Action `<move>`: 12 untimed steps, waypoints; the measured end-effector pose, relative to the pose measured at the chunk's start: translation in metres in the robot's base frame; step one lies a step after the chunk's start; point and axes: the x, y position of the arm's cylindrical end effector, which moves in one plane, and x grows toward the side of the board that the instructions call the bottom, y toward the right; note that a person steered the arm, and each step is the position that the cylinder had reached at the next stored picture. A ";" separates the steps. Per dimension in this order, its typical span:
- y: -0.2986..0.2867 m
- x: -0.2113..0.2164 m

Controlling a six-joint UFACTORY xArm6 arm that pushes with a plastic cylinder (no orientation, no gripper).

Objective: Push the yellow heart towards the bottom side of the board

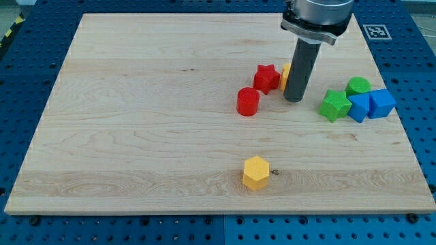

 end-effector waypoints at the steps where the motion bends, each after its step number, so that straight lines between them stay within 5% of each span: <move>1: 0.008 0.000; 3: 0.053 -0.011; 5: 0.037 -0.108; 6: -0.005 -0.104; 12: -0.010 -0.053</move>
